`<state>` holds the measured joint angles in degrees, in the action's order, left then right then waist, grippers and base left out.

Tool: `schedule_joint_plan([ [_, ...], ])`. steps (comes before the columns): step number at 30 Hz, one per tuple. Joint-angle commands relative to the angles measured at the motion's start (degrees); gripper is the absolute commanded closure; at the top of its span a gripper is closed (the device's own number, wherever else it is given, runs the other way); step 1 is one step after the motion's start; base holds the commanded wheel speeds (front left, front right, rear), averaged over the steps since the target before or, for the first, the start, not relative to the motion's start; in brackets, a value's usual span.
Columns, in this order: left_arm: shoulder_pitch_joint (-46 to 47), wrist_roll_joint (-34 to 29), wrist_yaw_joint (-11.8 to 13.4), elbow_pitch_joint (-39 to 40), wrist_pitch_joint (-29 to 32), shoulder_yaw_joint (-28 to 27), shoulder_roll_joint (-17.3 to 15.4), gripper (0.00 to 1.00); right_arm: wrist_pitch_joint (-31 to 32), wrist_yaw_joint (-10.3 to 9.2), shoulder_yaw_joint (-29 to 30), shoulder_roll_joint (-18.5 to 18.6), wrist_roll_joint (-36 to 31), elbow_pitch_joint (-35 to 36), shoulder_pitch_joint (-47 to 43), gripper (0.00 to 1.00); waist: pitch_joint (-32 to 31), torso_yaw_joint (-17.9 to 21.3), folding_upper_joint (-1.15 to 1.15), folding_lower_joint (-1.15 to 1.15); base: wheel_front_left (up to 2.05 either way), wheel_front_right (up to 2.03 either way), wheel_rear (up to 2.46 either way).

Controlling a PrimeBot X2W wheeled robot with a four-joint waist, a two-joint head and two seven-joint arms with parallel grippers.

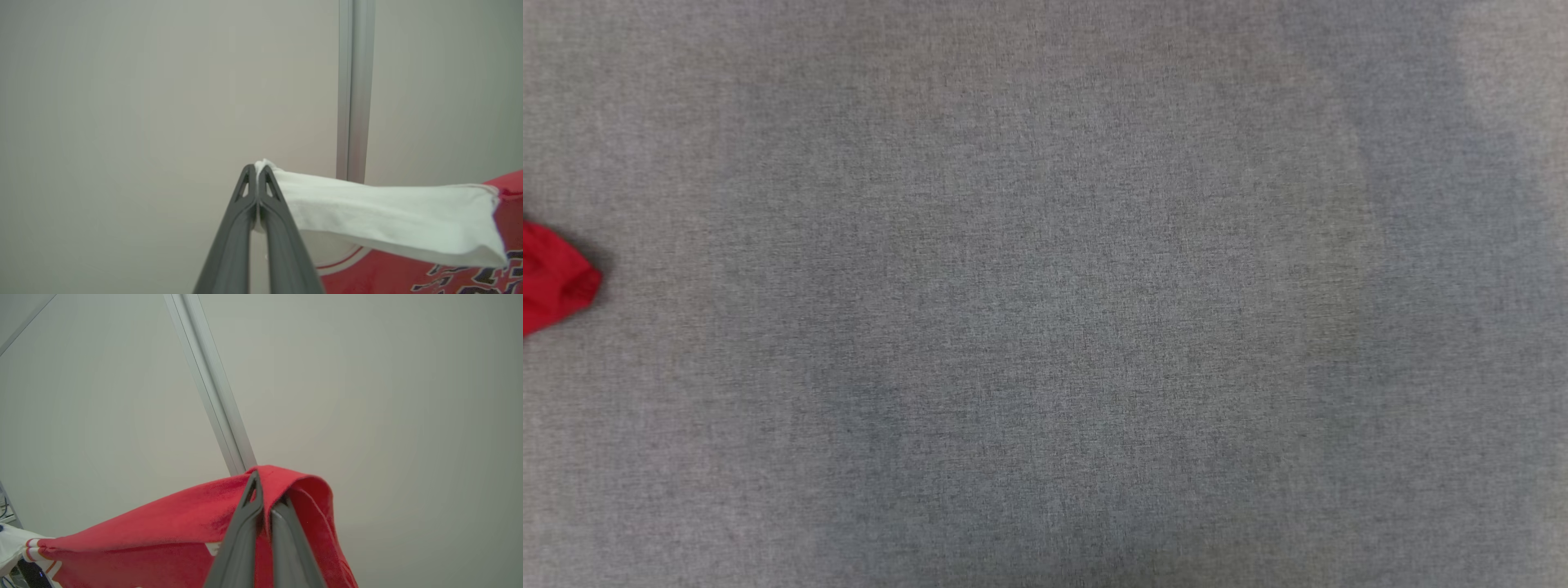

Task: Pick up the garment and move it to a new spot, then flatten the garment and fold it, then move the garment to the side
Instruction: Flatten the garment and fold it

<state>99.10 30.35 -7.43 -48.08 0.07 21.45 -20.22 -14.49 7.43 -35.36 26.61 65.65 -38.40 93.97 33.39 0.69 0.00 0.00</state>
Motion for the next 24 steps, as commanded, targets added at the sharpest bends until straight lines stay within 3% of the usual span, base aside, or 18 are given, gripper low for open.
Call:
schedule_joint_plan([
  [1,-1.80,1.14,0.00,-1.14,-0.70,1.20,0.12,1.00,0.32,0.13,-2.11,0.58,1.12,-0.71,-2.63,1.00,-1.02,-0.19,0.00,0.00,0.00,0.00,0.00],
  [5,-8.79,4.93,-0.02,-1.99,-0.57,5.22,-0.44,1.00,2.77,0.13,-8.63,1.04,3.28,0.02,-8.96,1.00,-4.67,-0.47,0.00,0.00,0.00,0.00,0.00],
  [15,-31.54,14.85,-0.04,4.07,4.65,14.50,-6.77,1.00,9.89,0.13,-22.01,4.80,9.54,3.99,-26.71,1.00,-16.27,-0.73,0.00,0.00,0.00,0.00,0.00],
  [24,-52.00,24.55,0.01,18.15,19.09,19.87,-16.50,1.00,17.37,0.13,-30.75,10.00,15.41,9.13,-39.37,1.00,-26.29,-1.33,0.00,0.00,0.00,0.00,0.00],
])
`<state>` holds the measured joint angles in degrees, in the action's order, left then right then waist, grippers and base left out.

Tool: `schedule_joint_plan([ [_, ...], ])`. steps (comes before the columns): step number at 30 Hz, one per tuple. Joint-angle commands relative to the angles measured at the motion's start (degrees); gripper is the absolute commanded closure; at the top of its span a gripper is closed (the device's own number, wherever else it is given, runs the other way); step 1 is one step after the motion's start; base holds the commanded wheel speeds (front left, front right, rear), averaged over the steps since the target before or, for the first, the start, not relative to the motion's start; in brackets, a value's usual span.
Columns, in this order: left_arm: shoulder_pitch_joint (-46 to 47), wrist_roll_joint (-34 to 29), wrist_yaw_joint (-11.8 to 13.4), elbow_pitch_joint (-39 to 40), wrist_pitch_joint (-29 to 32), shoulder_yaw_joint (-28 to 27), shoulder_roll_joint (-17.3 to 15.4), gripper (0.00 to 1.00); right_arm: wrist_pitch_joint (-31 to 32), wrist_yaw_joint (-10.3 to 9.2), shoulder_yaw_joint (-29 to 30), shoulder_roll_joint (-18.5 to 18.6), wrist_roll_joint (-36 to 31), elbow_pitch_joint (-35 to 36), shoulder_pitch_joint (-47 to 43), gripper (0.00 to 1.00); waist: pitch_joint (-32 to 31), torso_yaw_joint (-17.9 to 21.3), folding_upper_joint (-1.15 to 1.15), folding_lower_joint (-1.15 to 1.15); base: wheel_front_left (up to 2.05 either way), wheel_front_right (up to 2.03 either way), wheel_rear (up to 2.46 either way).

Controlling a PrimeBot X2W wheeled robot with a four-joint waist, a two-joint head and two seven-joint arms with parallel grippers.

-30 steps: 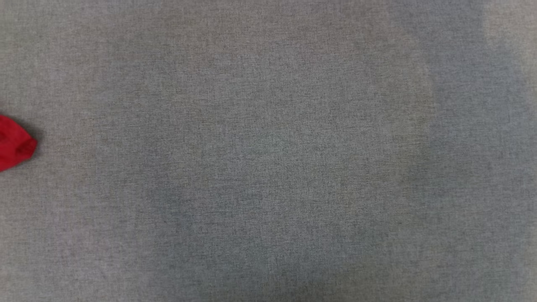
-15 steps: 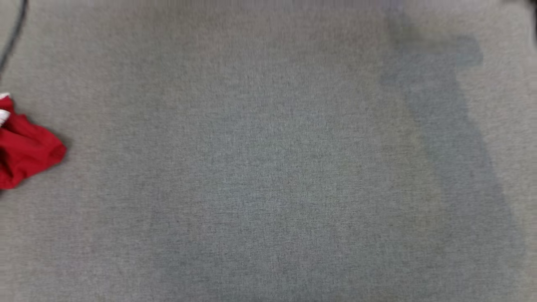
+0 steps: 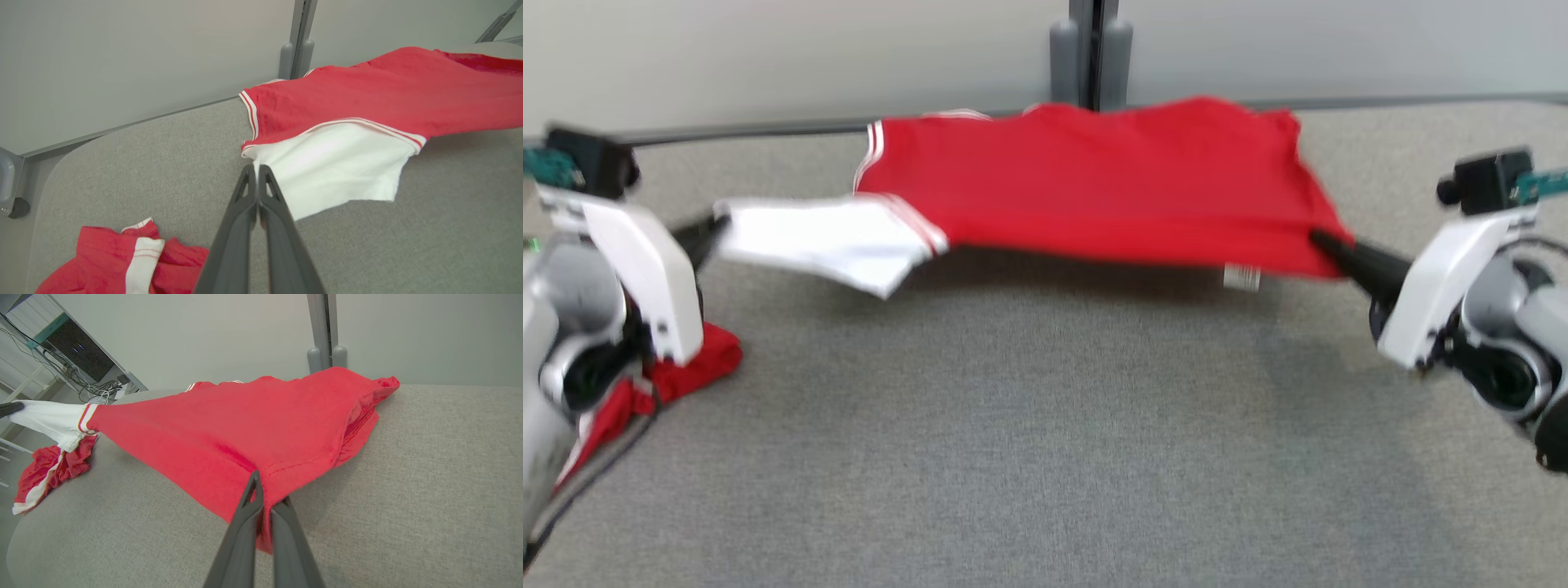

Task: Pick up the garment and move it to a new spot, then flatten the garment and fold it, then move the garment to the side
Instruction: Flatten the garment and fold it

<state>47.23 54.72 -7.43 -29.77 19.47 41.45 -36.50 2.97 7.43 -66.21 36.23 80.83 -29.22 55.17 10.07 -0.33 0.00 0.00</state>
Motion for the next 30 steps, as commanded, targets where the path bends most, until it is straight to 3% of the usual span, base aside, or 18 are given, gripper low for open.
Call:
schedule_joint_plan([
  [1,-2.25,1.07,0.42,1.79,1.57,0.29,-1.24,1.00,0.77,0.13,-0.54,0.92,1.03,0.48,-1.79,1.00,-4.05,-0.39,0.00,0.00,0.00,0.00,0.00],
  [5,-10.17,4.47,2.82,11.50,9.39,2.14,-6.37,1.00,4.18,0.13,-2.58,3.15,3.94,2.96,-6.29,1.00,-7.42,-0.59,0.00,0.00,0.00,0.00,0.00],
  [11,-21.34,9.93,8.35,29.04,18.28,3.96,-15.33,1.00,8.47,0.13,-4.27,7.70,7.28,8.36,-12.69,1.00,-10.36,-0.84,0.00,0.00,0.00,0.00,0.00],
  [19,-32.63,16.22,16.50,47.93,23.10,4.68,-26.00,1.00,12.49,0.13,-5.72,17.17,9.38,19.04,-20.67,1.00,-10.51,-1.16,0.00,0.00,0.00,0.00,0.00],
  [24,-36.23,18.82,19.48,53.58,21.74,3.57,-29.43,1.00,12.18,0.13,-5.88,22.60,8.94,25.02,-23.11,1.00,-9.92,-0.96,0.00,0.00,0.00,0.00,0.00],
  [30,-35.08,19.79,19.42,54.57,21.43,2.29,-29.84,1.00,12.43,0.13,-5.21,24.28,8.89,27.55,-22.11,1.00,-8.76,-0.18,0.00,0.00,0.00,0.00,0.00],
])
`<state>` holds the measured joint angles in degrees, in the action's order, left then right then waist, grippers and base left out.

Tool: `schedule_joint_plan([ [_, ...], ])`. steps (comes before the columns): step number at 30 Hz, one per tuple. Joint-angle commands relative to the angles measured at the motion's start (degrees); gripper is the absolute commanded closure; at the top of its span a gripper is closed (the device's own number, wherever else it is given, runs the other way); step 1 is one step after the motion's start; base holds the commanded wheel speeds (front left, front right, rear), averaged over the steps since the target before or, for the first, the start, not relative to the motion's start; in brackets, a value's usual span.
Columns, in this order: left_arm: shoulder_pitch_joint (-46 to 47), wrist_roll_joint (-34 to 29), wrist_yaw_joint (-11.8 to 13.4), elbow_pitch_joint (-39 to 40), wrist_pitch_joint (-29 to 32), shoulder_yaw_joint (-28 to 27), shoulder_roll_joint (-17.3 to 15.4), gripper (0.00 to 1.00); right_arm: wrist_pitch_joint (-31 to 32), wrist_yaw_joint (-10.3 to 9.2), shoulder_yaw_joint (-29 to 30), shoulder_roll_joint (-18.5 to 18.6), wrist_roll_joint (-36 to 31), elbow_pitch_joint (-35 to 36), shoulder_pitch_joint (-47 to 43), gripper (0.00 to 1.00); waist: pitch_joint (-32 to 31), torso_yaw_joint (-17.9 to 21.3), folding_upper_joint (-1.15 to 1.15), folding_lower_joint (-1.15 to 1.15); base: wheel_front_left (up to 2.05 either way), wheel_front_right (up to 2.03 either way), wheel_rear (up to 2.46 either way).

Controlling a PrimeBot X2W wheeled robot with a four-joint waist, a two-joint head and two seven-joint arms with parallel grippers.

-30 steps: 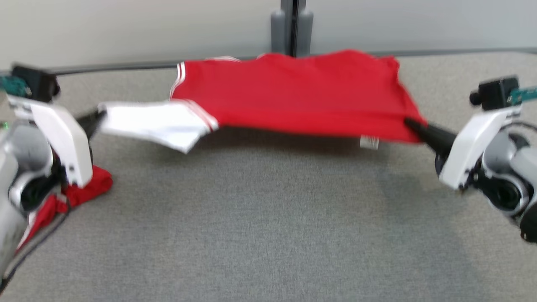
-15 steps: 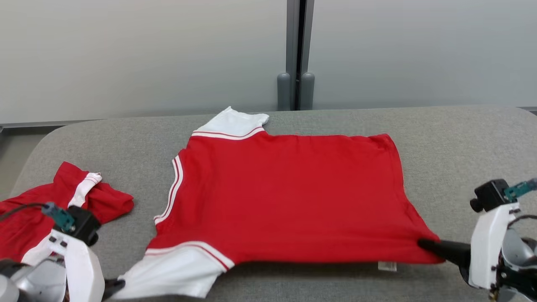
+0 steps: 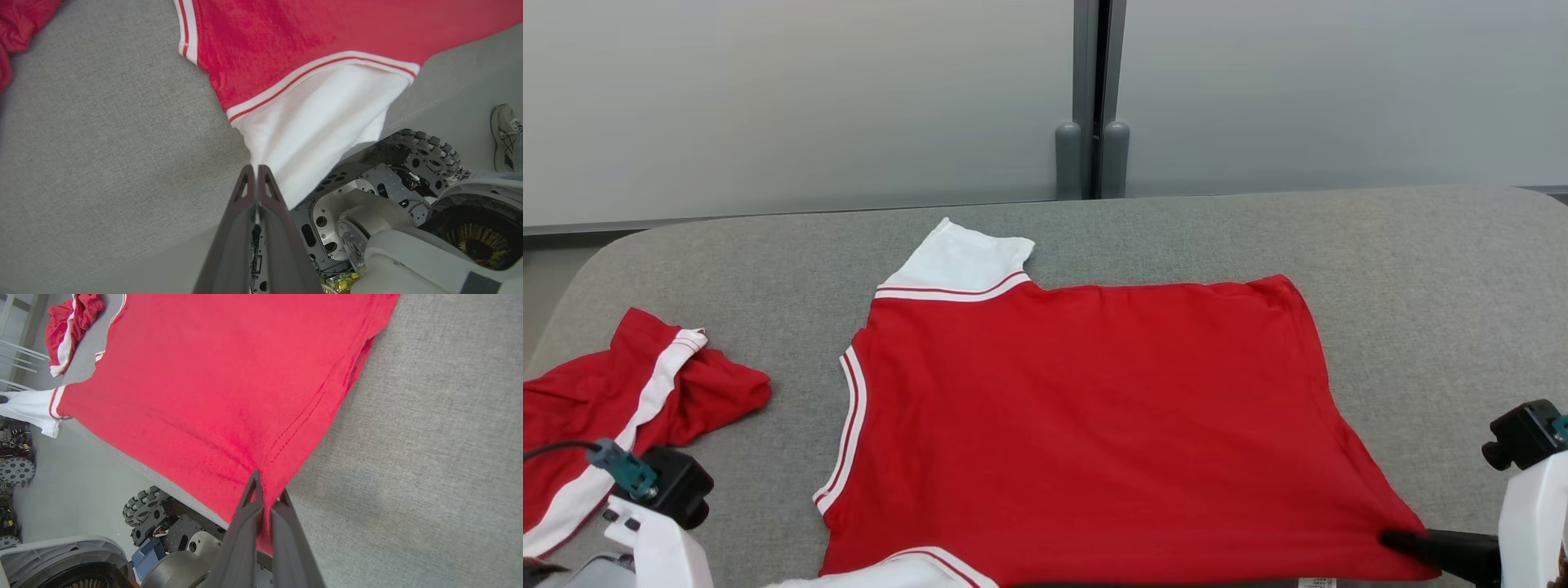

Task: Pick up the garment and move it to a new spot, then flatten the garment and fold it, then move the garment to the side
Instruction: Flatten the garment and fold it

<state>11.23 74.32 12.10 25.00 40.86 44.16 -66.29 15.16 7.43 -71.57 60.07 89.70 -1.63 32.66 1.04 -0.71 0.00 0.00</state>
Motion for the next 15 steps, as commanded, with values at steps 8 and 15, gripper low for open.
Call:
schedule_joint_plan([
  [8,7.77,-1.13,-2.80,-4.81,2.03,-1.76,3.79,1.00,3.00,0.13,1.46,-1.67,1.35,-2.84,3.99,1.00,3.02,1.19,0.00,0.00,0.00,0.00,0.00],
  [15,17.06,-3.87,-6.67,-15.06,3.77,-1.09,12.11,1.00,4.80,0.13,2.14,-5.68,1.86,-7.57,7.94,1.00,5.91,1.55,0.00,0.00,0.00,0.00,0.00],
])
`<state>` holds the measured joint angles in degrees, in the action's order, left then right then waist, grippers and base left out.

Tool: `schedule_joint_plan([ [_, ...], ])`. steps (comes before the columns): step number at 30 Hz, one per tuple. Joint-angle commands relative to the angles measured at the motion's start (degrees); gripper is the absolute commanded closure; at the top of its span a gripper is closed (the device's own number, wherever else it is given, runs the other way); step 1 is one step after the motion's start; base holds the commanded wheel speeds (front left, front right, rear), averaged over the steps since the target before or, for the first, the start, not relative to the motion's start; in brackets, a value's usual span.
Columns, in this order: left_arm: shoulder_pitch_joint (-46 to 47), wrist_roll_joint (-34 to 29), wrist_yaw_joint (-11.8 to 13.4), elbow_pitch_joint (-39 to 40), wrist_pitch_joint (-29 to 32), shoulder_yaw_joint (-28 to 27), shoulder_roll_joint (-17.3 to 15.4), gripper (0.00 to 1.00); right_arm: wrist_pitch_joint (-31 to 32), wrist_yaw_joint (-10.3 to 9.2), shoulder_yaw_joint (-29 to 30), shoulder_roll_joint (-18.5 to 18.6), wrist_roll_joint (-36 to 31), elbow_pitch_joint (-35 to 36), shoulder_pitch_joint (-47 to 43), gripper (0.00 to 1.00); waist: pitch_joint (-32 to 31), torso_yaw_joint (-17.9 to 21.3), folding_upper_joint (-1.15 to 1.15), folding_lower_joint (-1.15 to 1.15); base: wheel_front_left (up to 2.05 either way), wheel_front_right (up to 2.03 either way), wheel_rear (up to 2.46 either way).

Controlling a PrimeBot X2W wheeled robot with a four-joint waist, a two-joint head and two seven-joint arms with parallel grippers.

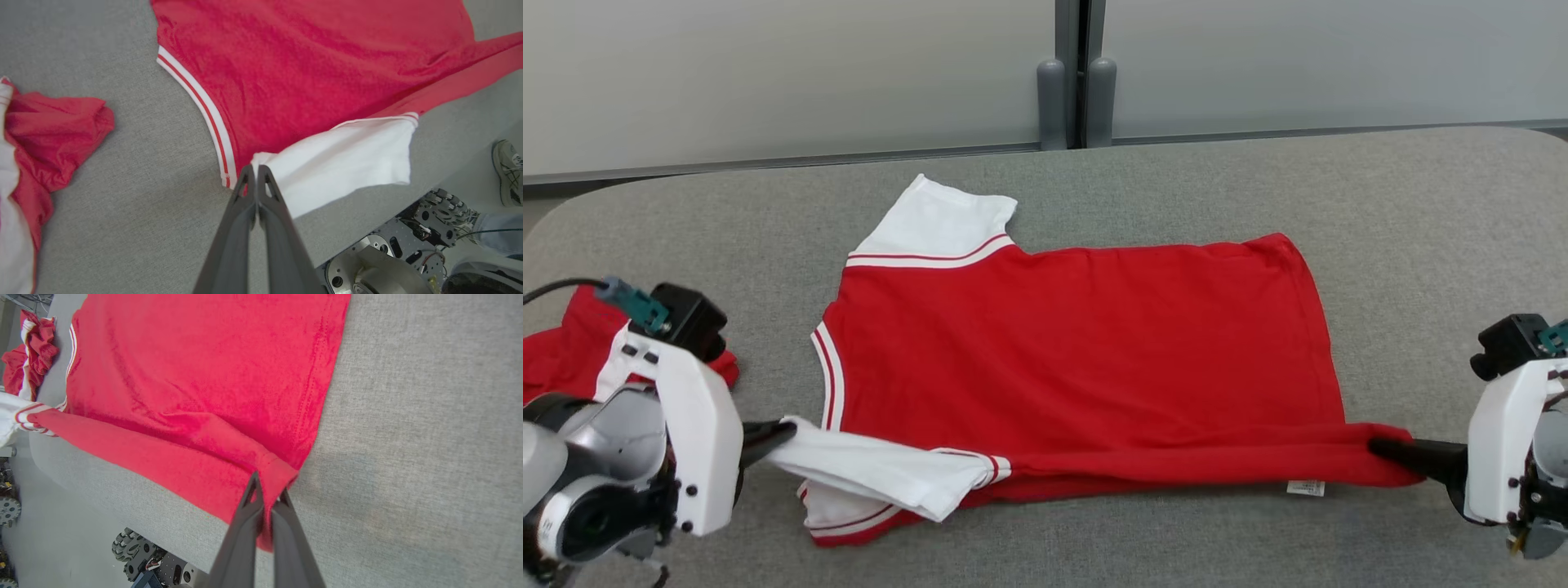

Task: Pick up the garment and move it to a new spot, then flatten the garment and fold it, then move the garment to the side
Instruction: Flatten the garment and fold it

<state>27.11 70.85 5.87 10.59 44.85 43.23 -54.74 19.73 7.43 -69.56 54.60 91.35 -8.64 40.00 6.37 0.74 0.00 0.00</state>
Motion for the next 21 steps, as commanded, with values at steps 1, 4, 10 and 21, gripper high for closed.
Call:
schedule_joint_plan([
  [1,2.33,-0.84,-0.90,-2.29,-0.34,-0.06,1.83,1.00,0.35,0.13,0.19,-0.79,0.17,-1.25,1.06,1.00,0.89,0.14,0.00,0.00,0.00,0.00,0.00],
  [4,5.72,-2.16,-2.52,-7.14,-0.53,0.55,5.20,1.00,0.90,0.13,0.40,-2.61,0.47,-3.33,2.55,1.00,1.85,0.26,0.00,0.00,0.00,0.00,0.00],
  [10,9.81,-3.78,-5.73,-16.92,-2.02,1.74,10.96,1.00,0.76,0.13,0.87,-5.98,0.51,-7.93,5.12,1.00,3.26,0.51,0.00,0.00,0.00,0.00,0.00],
  [21,12.06,-3.66,-9.98,-28.99,-6.78,1.41,16.59,0.00,-3.28,0.13,1.62,-10.39,-0.57,-13.39,5.57,0.00,2.58,0.06,0.00,0.00,0.00,0.00,0.00],
])
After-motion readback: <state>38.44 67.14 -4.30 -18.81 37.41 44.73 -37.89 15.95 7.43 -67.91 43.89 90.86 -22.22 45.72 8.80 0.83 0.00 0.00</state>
